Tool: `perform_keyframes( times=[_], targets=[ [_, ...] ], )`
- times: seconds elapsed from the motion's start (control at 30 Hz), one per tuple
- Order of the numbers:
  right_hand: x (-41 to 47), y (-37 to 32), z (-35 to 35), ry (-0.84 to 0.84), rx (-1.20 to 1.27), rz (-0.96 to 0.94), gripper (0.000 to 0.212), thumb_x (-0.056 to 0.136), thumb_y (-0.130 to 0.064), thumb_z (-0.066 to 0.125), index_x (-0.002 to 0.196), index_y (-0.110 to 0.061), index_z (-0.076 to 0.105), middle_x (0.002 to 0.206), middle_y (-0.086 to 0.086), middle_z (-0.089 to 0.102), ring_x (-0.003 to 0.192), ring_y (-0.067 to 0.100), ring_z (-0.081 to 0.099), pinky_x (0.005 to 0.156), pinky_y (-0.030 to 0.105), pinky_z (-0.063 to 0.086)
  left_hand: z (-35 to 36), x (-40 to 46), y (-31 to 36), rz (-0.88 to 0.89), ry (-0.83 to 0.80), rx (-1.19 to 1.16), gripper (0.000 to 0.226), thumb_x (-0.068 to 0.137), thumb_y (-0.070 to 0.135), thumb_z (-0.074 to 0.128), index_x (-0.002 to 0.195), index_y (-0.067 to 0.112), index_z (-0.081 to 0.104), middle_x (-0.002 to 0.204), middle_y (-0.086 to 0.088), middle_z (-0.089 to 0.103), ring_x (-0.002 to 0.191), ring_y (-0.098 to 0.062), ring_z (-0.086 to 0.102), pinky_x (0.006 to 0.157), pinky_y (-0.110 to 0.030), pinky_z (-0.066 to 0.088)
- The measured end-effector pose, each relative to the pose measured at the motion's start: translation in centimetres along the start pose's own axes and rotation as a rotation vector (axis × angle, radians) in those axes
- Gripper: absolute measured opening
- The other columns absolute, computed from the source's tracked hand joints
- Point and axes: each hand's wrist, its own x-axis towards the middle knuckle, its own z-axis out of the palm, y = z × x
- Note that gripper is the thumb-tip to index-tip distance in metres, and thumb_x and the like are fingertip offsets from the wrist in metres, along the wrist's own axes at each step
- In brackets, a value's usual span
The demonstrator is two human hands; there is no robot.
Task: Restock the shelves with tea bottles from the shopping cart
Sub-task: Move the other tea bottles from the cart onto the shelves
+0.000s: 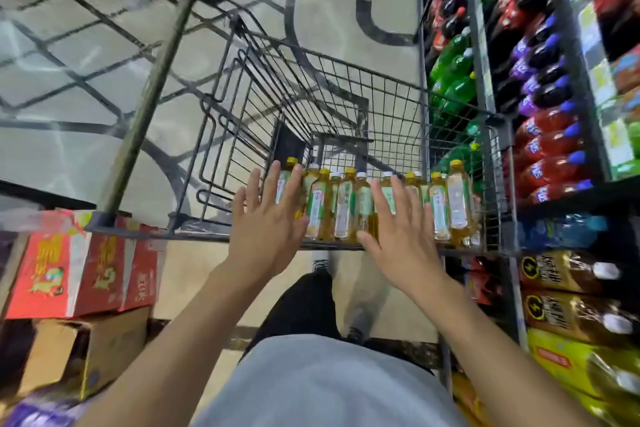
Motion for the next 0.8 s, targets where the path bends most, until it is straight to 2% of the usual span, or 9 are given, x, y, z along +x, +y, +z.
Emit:
perform_keyframes(
  times=[0.2, 0.33, 0.43, 0.5, 0.6, 0.7, 0.8],
  targets=[
    [7.7, 0.1, 2.2, -0.116, -0.019, 0.049, 0.085, 0.103, -0.053, 0.041, 0.157, -0.034, -0.022, 0.167, 0.004, -0.025, 0.156, 0.033, -0.013, 0.125, 0.056, -0.003, 2.8, 8.3, -1.8, 0.090, -0.116, 0.034, 0.077, 0.104, 0.056, 0.033, 0.160, 0.034, -0.015, 0.171, -0.004, -0.009, 0.157, -0.033, -0.009, 0.124, -0.051, 0.008],
    [12.0, 0.6, 5.3, -0.151, 0.026, 0.117, 0.087, 0.102, -0.052, 0.044, 0.157, -0.036, -0.022, 0.166, -0.001, -0.027, 0.156, 0.030, -0.013, 0.120, 0.048, -0.013, 6.5, 12.5, -2.0, 0.148, -0.250, 0.067, 0.078, 0.104, 0.055, 0.035, 0.159, 0.035, -0.017, 0.171, -0.003, -0.011, 0.157, -0.033, -0.010, 0.124, -0.051, 0.005],
    [14.6, 1.9, 8.2, -0.174, 0.071, 0.201, 0.091, 0.099, -0.058, 0.044, 0.157, -0.035, -0.023, 0.167, -0.001, -0.026, 0.156, 0.030, -0.012, 0.116, 0.044, -0.015, 10.0, 14.7, -2.1, 0.140, -0.335, 0.048, 0.083, 0.103, 0.054, 0.040, 0.159, 0.033, -0.018, 0.171, -0.003, -0.011, 0.157, -0.032, -0.009, 0.125, -0.051, 0.006],
    [16.1, 2.7, 10.0, -0.233, 0.104, 0.252, 0.093, 0.098, -0.060, 0.045, 0.159, -0.034, -0.020, 0.168, 0.000, -0.022, 0.156, 0.032, -0.009, 0.120, 0.047, -0.007, 12.1, 15.8, -2.0, 0.121, -0.412, 0.029, 0.087, 0.102, 0.052, 0.043, 0.159, 0.029, -0.019, 0.171, -0.003, -0.011, 0.157, -0.031, -0.008, 0.125, -0.052, 0.008],
    [18.3, 3.4, 12.2, -0.291, 0.272, 0.324, 0.093, 0.098, -0.050, 0.057, 0.162, -0.030, -0.008, 0.170, 0.001, -0.010, 0.156, 0.035, 0.002, 0.123, 0.051, 0.015, 14.4, 17.3, -1.4, 0.065, -0.536, -0.079, 0.087, 0.103, 0.042, 0.050, 0.162, 0.020, -0.011, 0.171, -0.008, -0.004, 0.156, -0.034, 0.001, 0.124, -0.048, 0.011],
    [19.8, 4.0, 14.1, -0.282, 0.425, 0.409, 0.088, 0.098, -0.034, 0.064, 0.163, -0.022, 0.005, 0.165, 0.008, 0.010, 0.150, 0.033, 0.025, 0.119, 0.043, 0.030, 16.3, 18.0, -0.7, -0.025, -0.618, -0.244, 0.085, 0.103, 0.029, 0.055, 0.162, 0.010, -0.003, 0.169, -0.014, 0.002, 0.153, -0.036, 0.018, 0.121, -0.042, 0.023],
    [20.7, 4.3, 15.4, -0.289, 0.499, 0.507, 0.077, 0.099, -0.024, 0.065, 0.159, -0.016, 0.019, 0.156, 0.013, 0.032, 0.140, 0.032, 0.040, 0.111, 0.037, 0.037, 18.5, 18.8, -0.6, -0.218, -0.611, -0.501, 0.084, 0.097, 0.020, 0.064, 0.161, 0.010, 0.011, 0.162, -0.018, 0.025, 0.144, -0.036, 0.038, 0.115, -0.043, 0.035]
  ],
)
